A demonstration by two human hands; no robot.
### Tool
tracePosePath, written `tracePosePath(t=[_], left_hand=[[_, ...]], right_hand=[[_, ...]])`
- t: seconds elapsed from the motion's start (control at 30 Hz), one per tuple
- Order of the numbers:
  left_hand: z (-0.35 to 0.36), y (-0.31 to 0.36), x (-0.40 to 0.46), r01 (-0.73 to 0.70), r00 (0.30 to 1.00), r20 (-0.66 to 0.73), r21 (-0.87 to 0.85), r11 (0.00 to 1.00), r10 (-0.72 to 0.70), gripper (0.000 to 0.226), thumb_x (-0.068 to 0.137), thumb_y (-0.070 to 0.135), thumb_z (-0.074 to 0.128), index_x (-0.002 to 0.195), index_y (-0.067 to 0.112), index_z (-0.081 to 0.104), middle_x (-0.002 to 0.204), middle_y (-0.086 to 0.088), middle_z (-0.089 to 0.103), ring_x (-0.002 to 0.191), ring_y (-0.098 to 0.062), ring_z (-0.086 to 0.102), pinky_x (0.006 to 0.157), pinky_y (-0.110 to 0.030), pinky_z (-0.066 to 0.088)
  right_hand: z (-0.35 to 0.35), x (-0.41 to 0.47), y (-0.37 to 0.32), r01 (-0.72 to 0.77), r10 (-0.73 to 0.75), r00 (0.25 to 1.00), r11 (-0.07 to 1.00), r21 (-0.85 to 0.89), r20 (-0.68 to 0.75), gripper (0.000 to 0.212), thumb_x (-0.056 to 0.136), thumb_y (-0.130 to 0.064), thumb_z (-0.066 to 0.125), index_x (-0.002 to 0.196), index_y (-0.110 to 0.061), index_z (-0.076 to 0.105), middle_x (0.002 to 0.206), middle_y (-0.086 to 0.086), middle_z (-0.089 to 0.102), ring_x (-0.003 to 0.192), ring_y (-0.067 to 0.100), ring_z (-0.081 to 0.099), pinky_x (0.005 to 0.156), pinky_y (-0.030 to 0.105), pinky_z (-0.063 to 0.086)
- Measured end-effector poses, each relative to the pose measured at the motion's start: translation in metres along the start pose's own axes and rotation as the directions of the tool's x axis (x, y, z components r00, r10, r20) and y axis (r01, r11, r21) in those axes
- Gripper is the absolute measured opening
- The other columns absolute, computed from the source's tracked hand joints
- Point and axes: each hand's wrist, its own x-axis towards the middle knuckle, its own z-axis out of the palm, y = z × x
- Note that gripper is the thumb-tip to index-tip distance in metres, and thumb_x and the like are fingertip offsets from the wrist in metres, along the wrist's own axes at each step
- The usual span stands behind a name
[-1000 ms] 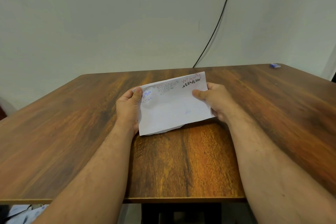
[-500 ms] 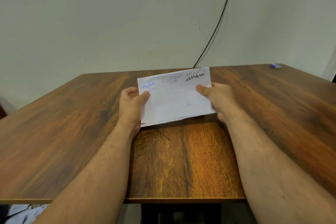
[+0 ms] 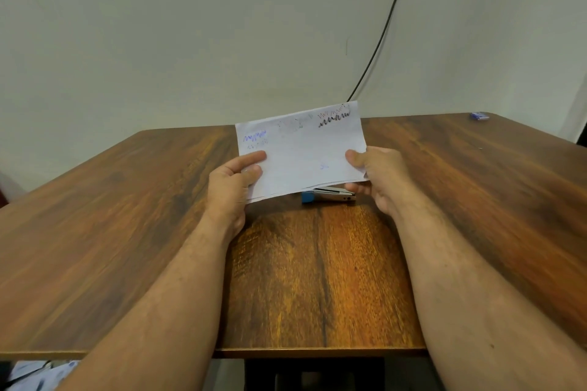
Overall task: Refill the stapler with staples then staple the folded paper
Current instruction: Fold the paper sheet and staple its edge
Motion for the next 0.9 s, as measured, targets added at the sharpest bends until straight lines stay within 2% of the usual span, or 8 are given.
tracePosePath(t=[0.27,0.33,0.4,0.53,0.63,0.73,0.8,0.9], left_hand=[[0.002,-0.002,0.001,0.009,1.000,-0.015,0.017,1.000,-0.009,0.033,0.094,-0.007,0.054,0.099,0.014,0.079,0.128,-0.012,0.065,0.103,-0.028,0.071,0.081,-0.037,0.062],[0.002,0.000,0.001,0.022,1.000,0.011,0.026,0.999,-0.022,0.038,0.090,-0.012,0.054,0.100,0.015,0.078,0.130,-0.011,0.064,0.099,-0.027,0.071,0.073,-0.033,0.063],[0.002,0.000,0.000,0.022,0.999,0.024,0.024,0.999,-0.023,0.039,0.087,-0.015,0.057,0.100,0.015,0.078,0.130,-0.011,0.064,0.097,-0.027,0.071,0.065,-0.029,0.062],[0.003,0.001,-0.002,0.018,1.000,0.017,0.019,1.000,-0.018,0.039,0.086,-0.015,0.061,0.110,0.012,0.076,0.132,-0.007,0.060,0.105,-0.029,0.068,0.074,-0.034,0.063],[0.003,0.002,-0.001,0.030,0.999,-0.023,0.026,0.999,-0.030,0.037,0.088,-0.011,0.064,0.110,0.015,0.077,0.135,-0.005,0.058,0.110,-0.031,0.066,0.080,-0.039,0.063],[0.003,0.002,0.000,0.030,0.998,-0.051,0.017,0.999,-0.029,0.037,0.088,-0.011,0.063,0.108,0.018,0.077,0.139,-0.006,0.057,0.110,-0.031,0.066,0.076,-0.038,0.063],[0.004,0.003,0.000,0.032,0.998,-0.058,0.014,0.999,-0.031,0.039,0.090,-0.010,0.062,0.113,0.017,0.076,0.140,-0.006,0.055,0.109,-0.030,0.067,0.072,-0.036,0.063],[0.004,0.004,-0.001,0.030,0.998,-0.055,0.013,0.999,-0.029,0.040,0.090,-0.010,0.062,0.118,0.016,0.074,0.140,-0.005,0.055,0.108,-0.029,0.068,0.069,-0.033,0.064]], right_hand=[[0.001,0.002,0.000,-0.016,0.011,0.991,0.999,-0.038,-0.132,0.030,0.093,-0.010,0.069,0.122,-0.006,0.064,0.114,0.012,0.068,0.085,0.025,0.073,0.051,0.023,0.058],[0.000,0.002,0.000,-0.008,0.004,0.990,1.000,-0.024,-0.141,0.035,0.093,-0.010,0.070,0.127,-0.004,0.062,0.113,0.011,0.069,0.084,0.024,0.073,0.050,0.022,0.057],[0.000,0.001,0.000,0.002,-0.002,0.990,1.000,0.002,-0.138,0.037,0.092,-0.011,0.071,0.127,-0.004,0.063,0.108,0.010,0.071,0.080,0.021,0.075,0.052,0.021,0.057],[0.002,-0.002,0.000,0.022,-0.021,0.991,1.000,0.006,-0.134,0.035,0.092,-0.015,0.072,0.123,-0.002,0.063,0.094,0.010,0.074,0.059,0.013,0.072,0.051,0.020,0.057],[0.003,-0.005,0.001,0.053,-0.079,0.983,0.987,-0.153,-0.168,0.029,0.095,-0.030,0.069,0.112,-0.006,0.068,0.081,0.010,0.075,0.047,0.010,0.062,0.044,0.021,0.050],[0.006,-0.011,0.001,0.123,-0.198,0.971,0.894,-0.431,-0.133,0.031,0.097,-0.039,0.062,0.092,-0.012,0.075,0.073,0.002,0.074,0.046,0.007,0.055,0.046,0.022,0.043],[0.009,-0.014,0.004,0.209,-0.281,0.959,0.797,-0.566,-0.041,0.031,0.097,-0.037,0.061,0.083,-0.015,0.077,0.077,-0.001,0.074,0.061,0.006,0.061,0.058,0.024,0.046],[0.013,-0.015,0.008,0.326,-0.317,0.934,0.581,-0.746,0.162,0.016,0.095,-0.031,0.064,0.097,-0.025,0.078,0.098,-0.008,0.073,0.087,0.006,0.062,0.081,0.028,0.049]])
